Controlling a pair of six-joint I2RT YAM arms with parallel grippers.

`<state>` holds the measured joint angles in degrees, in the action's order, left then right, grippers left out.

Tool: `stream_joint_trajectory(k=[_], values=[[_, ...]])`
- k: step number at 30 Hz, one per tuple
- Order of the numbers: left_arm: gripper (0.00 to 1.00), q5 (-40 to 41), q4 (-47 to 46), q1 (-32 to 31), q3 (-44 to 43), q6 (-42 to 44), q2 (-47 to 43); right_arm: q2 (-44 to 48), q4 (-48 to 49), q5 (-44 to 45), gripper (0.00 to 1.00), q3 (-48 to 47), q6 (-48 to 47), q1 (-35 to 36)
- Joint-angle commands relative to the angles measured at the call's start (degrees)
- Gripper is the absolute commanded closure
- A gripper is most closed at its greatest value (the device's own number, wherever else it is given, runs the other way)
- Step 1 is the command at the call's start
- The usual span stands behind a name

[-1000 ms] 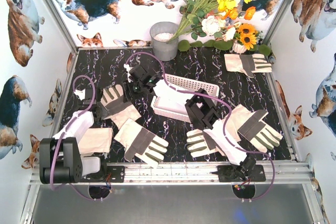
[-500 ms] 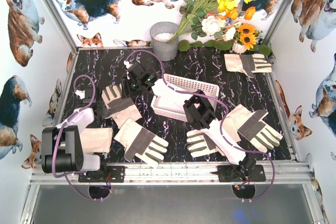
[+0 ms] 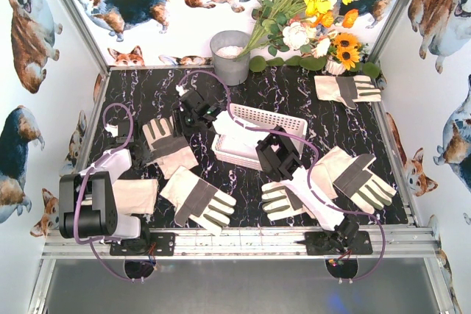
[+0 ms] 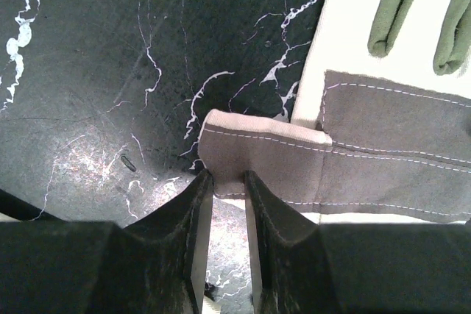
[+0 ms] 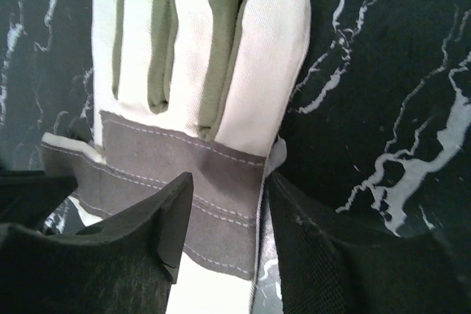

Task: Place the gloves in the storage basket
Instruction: Move the glove to the center of the board.

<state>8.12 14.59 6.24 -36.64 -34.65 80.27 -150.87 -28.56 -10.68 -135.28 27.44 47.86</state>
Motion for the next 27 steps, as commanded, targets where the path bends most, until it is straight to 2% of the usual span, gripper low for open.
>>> stream_joint_trajectory(k=[1,5,10,13,21,27], values=[[0.82,-0.53,-1.05,0.88,-1.36,0.57,0.45,-4.80,1.89,-0.48,0.53,-2.88,1.07,-0.31],[0.84,-1.37,-1.24,0.97,-1.82,0.77,0.90,-5.32,1.89,-1.08,0.62,-2.88,1.74,-0.31],[0.90,-4.22,-2.16,0.88,-2.62,2.36,1.43,-4.62,0.44,1.36,0.90,-2.35,1.60,-0.31],[0.92,-8.59,-5.05,0.65,-2.35,2.27,2.66,-1.66,-0.48,5.43,1.00,0.95,0.09,-0.44],[0.95,-13.47,-8.29,-1.15,-4.08,0.94,6.03,9.31,5.42,12.89,1.00,17.99,1.00,-2.56],[0.96,-16.05,-8.94,-2.40,-5.55,2.27,9.16,13.00,7.71,14.51,1.00,24.36,2.66,-3.99]])
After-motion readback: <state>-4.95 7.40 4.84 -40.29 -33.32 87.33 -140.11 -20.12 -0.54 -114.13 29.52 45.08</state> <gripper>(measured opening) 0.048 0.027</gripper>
